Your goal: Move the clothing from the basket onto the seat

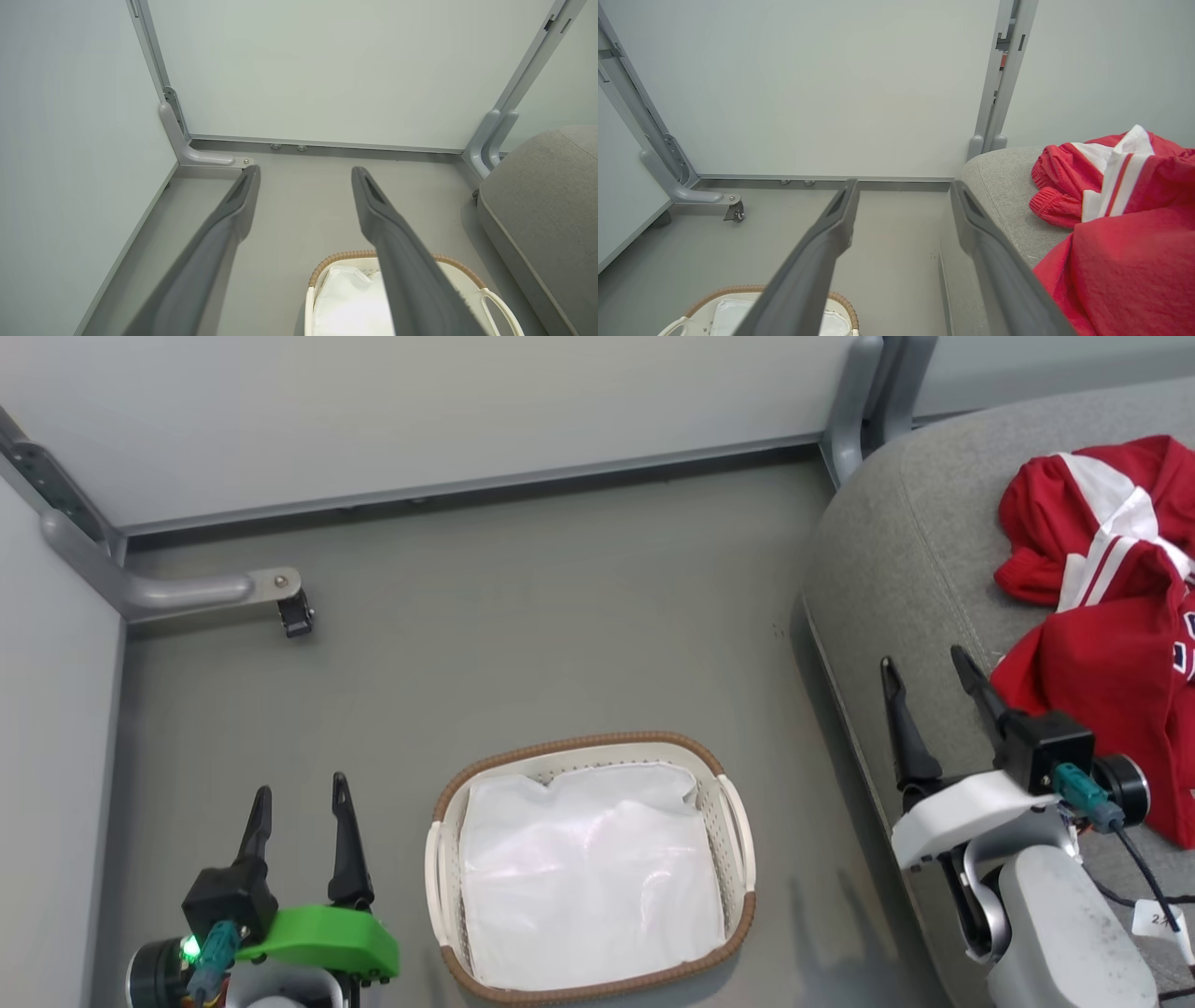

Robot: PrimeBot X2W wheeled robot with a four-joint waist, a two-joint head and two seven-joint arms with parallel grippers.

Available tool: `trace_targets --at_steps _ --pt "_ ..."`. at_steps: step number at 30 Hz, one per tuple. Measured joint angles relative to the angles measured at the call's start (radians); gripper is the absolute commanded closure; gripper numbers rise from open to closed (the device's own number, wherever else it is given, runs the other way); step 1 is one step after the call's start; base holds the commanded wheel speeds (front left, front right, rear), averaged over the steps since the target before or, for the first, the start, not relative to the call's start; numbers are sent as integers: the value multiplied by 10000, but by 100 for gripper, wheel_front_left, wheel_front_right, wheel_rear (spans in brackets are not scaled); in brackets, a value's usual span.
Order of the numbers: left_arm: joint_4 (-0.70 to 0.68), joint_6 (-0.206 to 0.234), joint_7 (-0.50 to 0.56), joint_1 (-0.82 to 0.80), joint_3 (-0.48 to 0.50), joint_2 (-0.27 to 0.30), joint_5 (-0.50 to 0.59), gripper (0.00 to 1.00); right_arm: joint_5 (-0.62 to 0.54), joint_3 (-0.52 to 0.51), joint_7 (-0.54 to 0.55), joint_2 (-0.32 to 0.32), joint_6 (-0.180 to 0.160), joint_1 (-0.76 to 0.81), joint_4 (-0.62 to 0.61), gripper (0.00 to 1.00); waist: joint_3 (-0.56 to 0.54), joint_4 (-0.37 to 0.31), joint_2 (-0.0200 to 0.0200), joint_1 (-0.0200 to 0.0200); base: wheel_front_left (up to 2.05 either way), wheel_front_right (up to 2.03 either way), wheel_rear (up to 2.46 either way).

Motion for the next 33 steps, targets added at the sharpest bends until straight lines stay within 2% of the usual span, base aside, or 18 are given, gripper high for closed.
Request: trace_targets --at_steps 13,17,18,24,33 --pt "-245 -63 0 951 372 0 -171 0 140 334 0 192 0 935 -52 0 -905 236 0 0 0 0 0" --pt "-314 -247 0 1149 422 0 -263 0 194 410 0 213 0 1099 -10 0 -1121 273 0 0 0 0 0" --pt "-305 -268 0 1165 430 -6 -301 100 194 410 0 219 2 1112 23 100 -1149 280 0 -1 0 0 0" --pt "150 -276 81 1181 430 -69 -405 100 314 407 98 341 2 1461 479 100 -1161 282 0 -1 0 0 0" --pt "140 -456 525 1170 587 -69 -2046 100 2075 174 560 341 2 1485 362 100 -1187 288 0 -1 0 0 0"
